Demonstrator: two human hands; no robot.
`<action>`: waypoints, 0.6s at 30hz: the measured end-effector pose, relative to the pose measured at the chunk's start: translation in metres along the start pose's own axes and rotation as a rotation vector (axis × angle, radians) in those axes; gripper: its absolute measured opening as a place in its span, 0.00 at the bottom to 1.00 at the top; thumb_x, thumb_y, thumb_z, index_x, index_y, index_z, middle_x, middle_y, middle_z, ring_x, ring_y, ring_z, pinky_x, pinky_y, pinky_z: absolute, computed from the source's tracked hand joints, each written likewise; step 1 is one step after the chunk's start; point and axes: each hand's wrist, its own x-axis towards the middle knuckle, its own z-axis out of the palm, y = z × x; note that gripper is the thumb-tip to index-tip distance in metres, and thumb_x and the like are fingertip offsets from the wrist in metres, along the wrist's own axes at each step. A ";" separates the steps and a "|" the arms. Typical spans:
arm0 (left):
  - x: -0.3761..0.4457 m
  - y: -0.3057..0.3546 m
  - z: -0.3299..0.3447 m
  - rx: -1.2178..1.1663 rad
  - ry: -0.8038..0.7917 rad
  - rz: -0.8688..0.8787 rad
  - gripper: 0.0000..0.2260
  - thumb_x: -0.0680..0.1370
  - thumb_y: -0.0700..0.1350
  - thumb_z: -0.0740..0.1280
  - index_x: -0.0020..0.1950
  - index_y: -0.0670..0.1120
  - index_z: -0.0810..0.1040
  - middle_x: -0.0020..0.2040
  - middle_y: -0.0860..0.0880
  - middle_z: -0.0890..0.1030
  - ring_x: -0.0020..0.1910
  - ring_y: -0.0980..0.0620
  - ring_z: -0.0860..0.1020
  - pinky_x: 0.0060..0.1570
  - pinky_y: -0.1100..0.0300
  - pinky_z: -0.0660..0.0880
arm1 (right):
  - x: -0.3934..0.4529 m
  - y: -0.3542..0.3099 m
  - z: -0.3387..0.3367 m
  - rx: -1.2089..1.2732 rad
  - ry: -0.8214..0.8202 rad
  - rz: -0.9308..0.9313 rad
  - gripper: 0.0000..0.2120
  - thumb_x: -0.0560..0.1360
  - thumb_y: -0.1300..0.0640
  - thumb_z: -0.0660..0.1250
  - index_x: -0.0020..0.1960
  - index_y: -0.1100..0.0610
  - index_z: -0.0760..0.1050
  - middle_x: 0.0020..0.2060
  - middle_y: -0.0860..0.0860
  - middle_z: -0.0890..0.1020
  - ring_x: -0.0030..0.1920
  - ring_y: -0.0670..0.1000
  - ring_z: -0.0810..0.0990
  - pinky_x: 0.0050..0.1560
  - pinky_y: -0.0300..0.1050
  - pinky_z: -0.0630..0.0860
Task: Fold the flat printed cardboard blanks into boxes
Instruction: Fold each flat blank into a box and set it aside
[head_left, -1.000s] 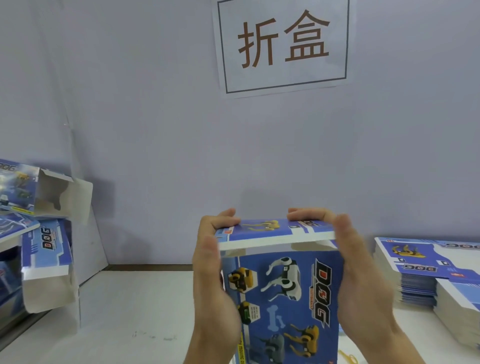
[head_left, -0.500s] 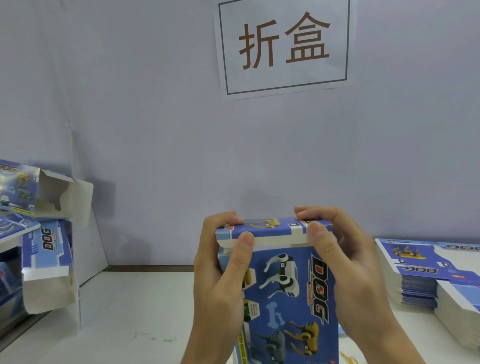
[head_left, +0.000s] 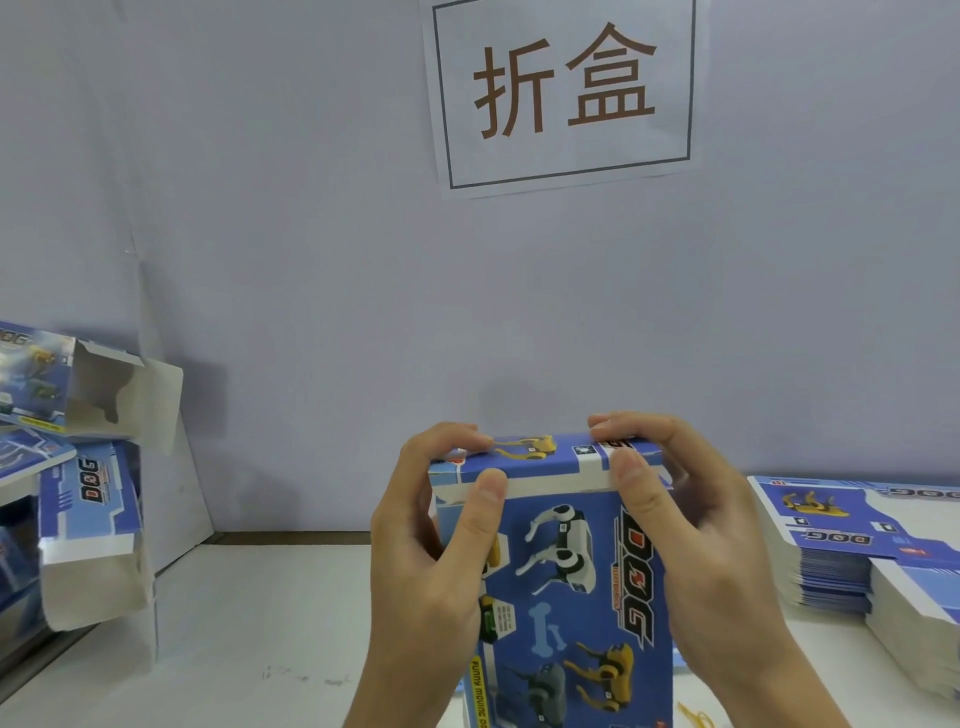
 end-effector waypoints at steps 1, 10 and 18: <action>0.000 0.000 0.000 0.005 0.002 -0.007 0.09 0.73 0.56 0.70 0.51 0.57 0.78 0.54 0.56 0.82 0.55 0.46 0.84 0.32 0.55 0.82 | 0.000 0.000 0.000 0.001 -0.001 0.003 0.06 0.73 0.51 0.65 0.47 0.50 0.80 0.47 0.45 0.86 0.46 0.55 0.87 0.32 0.46 0.82; 0.001 -0.007 -0.010 -0.004 -0.113 -0.062 0.12 0.73 0.54 0.69 0.56 0.58 0.76 0.57 0.58 0.81 0.57 0.42 0.82 0.39 0.50 0.83 | -0.001 0.004 0.000 -0.012 0.007 -0.031 0.07 0.74 0.53 0.64 0.46 0.51 0.81 0.50 0.46 0.83 0.51 0.50 0.85 0.35 0.41 0.82; 0.003 -0.007 -0.017 0.006 -0.204 -0.108 0.12 0.73 0.54 0.68 0.56 0.60 0.76 0.57 0.59 0.81 0.57 0.45 0.83 0.44 0.41 0.83 | -0.002 0.007 -0.001 -0.025 -0.017 -0.053 0.08 0.74 0.52 0.64 0.48 0.52 0.80 0.52 0.45 0.82 0.53 0.48 0.84 0.34 0.41 0.82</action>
